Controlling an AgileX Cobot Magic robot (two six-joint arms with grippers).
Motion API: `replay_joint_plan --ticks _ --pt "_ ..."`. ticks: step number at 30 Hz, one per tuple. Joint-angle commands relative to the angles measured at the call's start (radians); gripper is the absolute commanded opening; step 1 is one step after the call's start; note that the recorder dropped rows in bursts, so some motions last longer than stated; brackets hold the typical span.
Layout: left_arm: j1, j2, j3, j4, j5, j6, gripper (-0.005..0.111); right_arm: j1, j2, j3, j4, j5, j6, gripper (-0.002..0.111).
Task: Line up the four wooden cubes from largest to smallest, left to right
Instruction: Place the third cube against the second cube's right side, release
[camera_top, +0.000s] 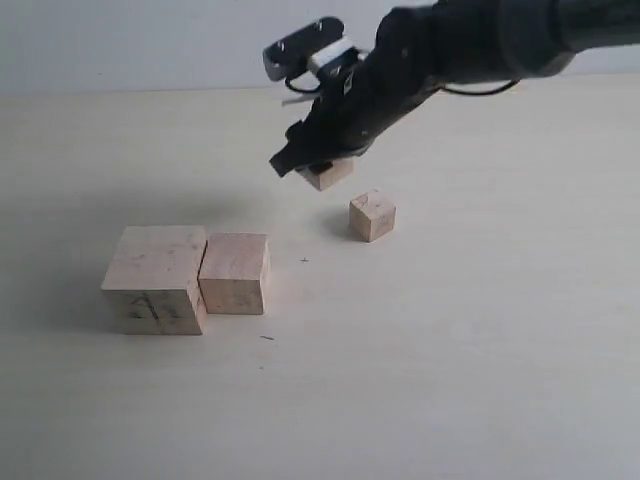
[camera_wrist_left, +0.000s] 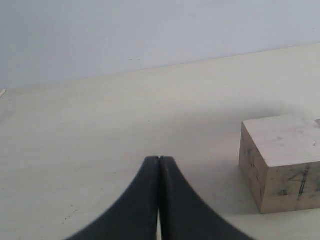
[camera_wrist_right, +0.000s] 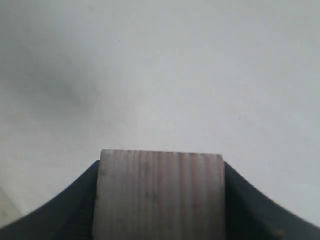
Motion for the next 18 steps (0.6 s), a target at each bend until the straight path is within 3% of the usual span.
replay_joint_plan --ticks 1,5,10,18 --pt "0.002 -0.007 0.0 -0.001 -0.005 0.001 0.0 -0.001 -0.16 0.001 -0.053 0.194 -0.152 0.0" --pt "0.002 -0.007 0.0 -0.001 -0.005 0.001 0.0 -0.001 -0.156 0.003 0.103 0.363 -0.434 0.0" --pt "0.002 -0.007 0.0 -0.001 -0.005 0.001 0.0 0.022 -0.051 0.003 0.343 0.411 -0.701 0.0" --pt "0.002 -0.007 0.0 -0.001 -0.005 0.001 0.0 0.052 0.062 0.003 0.27 0.384 -0.721 0.0"
